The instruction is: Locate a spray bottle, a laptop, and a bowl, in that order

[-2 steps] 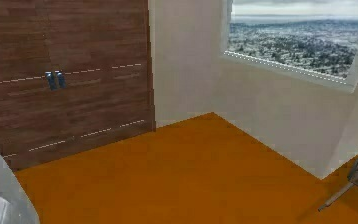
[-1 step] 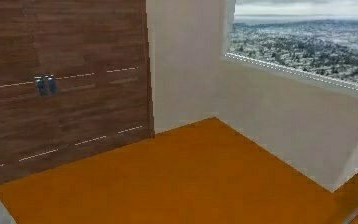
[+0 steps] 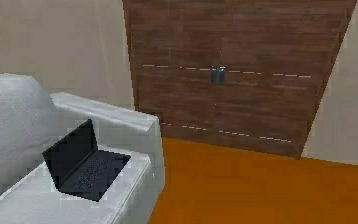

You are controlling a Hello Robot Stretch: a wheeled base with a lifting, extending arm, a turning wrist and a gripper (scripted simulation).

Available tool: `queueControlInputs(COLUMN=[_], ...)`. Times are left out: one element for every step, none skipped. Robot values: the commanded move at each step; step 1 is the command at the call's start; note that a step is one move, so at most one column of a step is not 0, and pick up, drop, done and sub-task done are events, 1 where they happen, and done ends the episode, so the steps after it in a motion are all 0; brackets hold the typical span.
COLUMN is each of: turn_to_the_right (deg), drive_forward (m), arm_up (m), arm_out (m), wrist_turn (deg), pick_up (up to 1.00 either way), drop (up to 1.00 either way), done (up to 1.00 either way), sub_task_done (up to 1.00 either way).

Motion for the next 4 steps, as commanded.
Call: queueControlInputs(turn_to_the_right=[-24.0,0.0,45.0,45.0], drive_forward=[0.00,0.00,0.00,0.00], arm_up=[0.00,0.00,0.00,0.00], arm_out=[0.00,0.00,0.00,0.00], wrist_turn=[0.0,0.0,0.0,0.0], pick_up=[0.00,0.00,0.00,0.00], drop=[0.00,0.00,0.00,0.00], done=[0.00,0.00,0.00,0.00], sub_task_done=[0.00,1.00,0.00,0.00])
